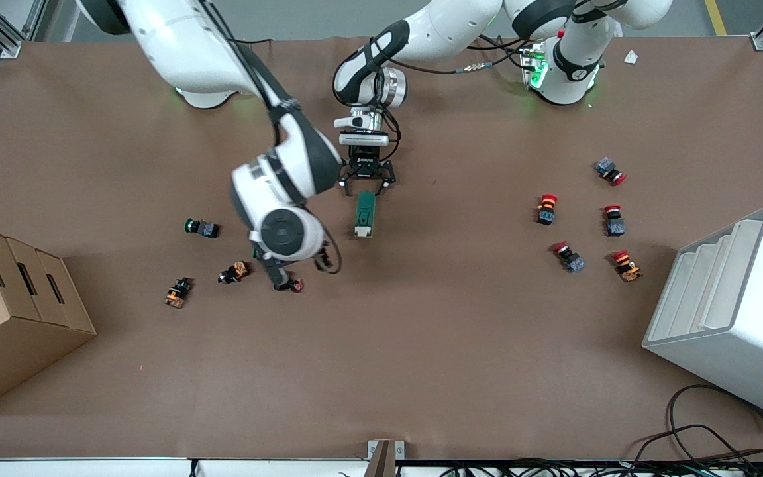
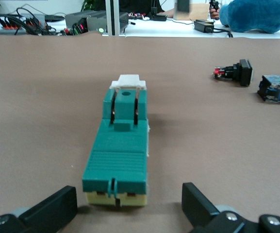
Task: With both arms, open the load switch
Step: 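Push the white lever down with the left gripper while the right gripper steadies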
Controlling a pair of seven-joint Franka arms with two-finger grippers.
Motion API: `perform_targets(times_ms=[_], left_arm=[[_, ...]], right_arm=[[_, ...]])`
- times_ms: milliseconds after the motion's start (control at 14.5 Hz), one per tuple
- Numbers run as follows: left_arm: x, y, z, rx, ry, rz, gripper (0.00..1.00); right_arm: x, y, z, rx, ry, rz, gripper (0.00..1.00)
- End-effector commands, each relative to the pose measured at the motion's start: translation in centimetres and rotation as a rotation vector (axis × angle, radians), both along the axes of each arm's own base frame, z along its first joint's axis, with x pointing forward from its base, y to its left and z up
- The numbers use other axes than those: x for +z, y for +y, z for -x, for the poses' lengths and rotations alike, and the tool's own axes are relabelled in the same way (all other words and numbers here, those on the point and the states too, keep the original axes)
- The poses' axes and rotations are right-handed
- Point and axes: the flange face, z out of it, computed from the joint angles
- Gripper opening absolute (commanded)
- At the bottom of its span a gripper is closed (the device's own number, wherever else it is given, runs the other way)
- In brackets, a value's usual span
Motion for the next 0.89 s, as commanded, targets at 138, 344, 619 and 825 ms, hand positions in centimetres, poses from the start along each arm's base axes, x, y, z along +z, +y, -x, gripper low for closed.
perform_targets(times_ms=[138, 344, 619, 825], left_arm=[[-1.7, 2.5, -2.2, 0.044, -0.049, -0.057, 0.99], [-2.1, 2.5, -2.4, 0.035, -0.056, -0.062, 0.99], [-2.3, 2.3, -2.4, 0.034, -0.055, -0.054, 1.00], [-2.5, 2.2, -2.0, 0.027, -0.054, -0.057, 1.00]], right_arm=[[-4.2, 4.5, 2.4, -0.092, -0.001, 0.045, 1.00], [-5.1, 6.7, 4.6, -0.079, 0.018, 0.053, 1.00], [-5.1, 7.7, 6.2, -0.072, 0.079, 0.049, 1.00], [-4.6, 7.5, 7.0, -0.073, 0.157, 0.057, 1.00]])
